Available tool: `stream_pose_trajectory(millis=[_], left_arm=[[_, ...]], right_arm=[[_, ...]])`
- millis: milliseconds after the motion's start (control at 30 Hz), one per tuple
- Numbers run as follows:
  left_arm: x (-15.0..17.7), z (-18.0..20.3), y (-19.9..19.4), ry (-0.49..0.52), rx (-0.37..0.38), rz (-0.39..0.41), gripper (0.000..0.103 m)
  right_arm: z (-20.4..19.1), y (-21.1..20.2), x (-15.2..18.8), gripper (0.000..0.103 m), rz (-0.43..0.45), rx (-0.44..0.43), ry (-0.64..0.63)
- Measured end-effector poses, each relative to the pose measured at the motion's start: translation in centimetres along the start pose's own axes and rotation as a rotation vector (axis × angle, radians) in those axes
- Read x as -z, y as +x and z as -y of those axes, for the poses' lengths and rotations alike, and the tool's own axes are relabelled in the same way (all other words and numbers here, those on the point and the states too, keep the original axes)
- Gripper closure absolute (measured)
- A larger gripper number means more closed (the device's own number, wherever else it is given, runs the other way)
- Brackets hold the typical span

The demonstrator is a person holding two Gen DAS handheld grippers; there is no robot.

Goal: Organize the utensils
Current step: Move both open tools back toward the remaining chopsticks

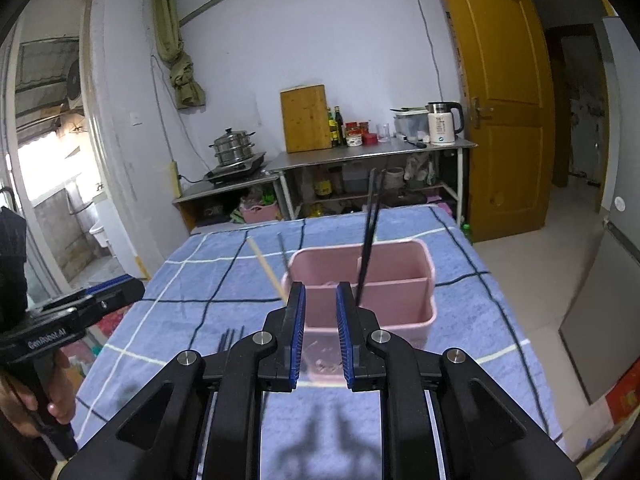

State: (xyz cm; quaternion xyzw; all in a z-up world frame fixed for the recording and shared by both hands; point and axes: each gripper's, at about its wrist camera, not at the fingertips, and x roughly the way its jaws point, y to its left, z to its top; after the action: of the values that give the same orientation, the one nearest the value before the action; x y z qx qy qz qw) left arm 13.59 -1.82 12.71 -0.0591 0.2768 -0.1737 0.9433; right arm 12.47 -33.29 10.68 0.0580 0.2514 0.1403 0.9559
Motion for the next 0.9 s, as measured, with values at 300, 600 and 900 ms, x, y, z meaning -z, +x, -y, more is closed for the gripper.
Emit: stream_pose_trajectory(millis=[300, 600, 900], left_arm=[[4.1, -2.5, -1.5, -0.064, -0.047, -0.034, 0.062], [7.5, -4.3, -1.3, -0.114, -0.081, -0.089, 0.062], [9.7, -5.4, 1.4, -0.151, -0.1, -0.167, 0.064]], right_arm=[[-2.3, -0.8, 2.3, 0.087, -0.023, -0.049, -0.032], [-3.9, 0.6, 4.3, 0.087, -0.082, -0.092, -0.057], [-5.2, 2.7, 6.4, 0.087, -0.151, -0.125, -0.078]])
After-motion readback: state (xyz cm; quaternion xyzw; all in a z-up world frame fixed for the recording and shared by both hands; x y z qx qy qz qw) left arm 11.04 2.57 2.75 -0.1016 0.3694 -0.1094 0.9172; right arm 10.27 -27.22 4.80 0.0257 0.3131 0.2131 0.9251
